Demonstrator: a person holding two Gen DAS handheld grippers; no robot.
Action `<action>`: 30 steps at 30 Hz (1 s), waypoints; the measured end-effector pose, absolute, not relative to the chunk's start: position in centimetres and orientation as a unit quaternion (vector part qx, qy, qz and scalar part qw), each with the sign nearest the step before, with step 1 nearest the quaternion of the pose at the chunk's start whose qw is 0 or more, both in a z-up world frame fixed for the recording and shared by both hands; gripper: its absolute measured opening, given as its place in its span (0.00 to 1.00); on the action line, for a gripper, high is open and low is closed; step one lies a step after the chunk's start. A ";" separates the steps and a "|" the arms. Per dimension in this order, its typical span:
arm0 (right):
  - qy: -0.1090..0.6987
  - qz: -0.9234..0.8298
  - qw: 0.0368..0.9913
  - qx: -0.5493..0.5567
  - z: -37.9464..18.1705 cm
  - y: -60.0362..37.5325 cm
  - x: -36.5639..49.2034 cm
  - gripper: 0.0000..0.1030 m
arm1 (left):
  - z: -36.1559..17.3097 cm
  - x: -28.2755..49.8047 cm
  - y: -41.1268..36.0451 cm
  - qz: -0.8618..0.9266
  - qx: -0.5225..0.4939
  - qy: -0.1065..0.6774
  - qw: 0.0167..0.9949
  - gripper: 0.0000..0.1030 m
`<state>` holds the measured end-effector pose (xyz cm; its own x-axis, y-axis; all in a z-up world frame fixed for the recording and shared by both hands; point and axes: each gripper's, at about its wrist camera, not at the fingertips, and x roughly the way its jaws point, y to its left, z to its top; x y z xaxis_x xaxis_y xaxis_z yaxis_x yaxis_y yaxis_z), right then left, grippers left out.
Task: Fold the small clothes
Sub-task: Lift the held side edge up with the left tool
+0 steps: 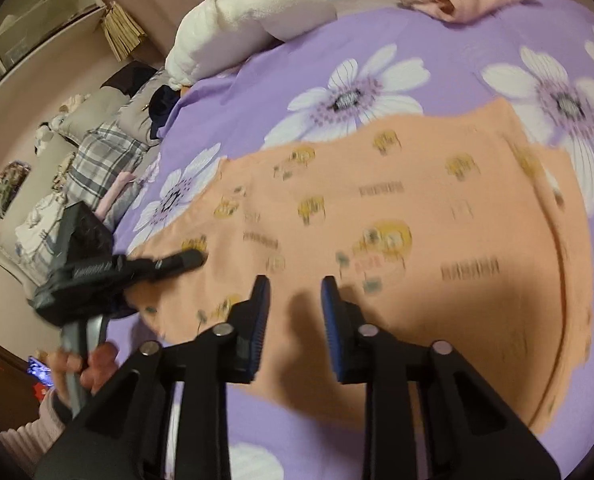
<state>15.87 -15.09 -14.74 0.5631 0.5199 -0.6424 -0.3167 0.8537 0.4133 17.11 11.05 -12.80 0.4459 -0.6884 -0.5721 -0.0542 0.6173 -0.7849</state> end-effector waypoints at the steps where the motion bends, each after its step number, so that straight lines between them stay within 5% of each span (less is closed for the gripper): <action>1: 0.399 0.235 0.878 0.120 -14.4 -14.7 16.6 0.17 | -12.7 17.2 10.9 -0.207 -0.380 0.486 0.759 0.17; 14: 0.467 0.175 0.865 0.061 -16.5 -11.0 25.4 0.10 | -11.5 17.6 10.3 -0.194 -0.345 0.496 0.773 0.17; 30: 0.446 0.253 0.858 0.019 -16.6 -11.0 14.1 0.10 | -10.3 17.7 9.2 -0.169 -0.305 0.501 0.792 0.17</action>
<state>14.10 -11.03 -16.65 0.4745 0.4507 -0.7561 -0.4165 0.8717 0.2583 17.75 9.22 -10.30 0.4415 -0.5734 -0.6901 -0.0371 0.7568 -0.6525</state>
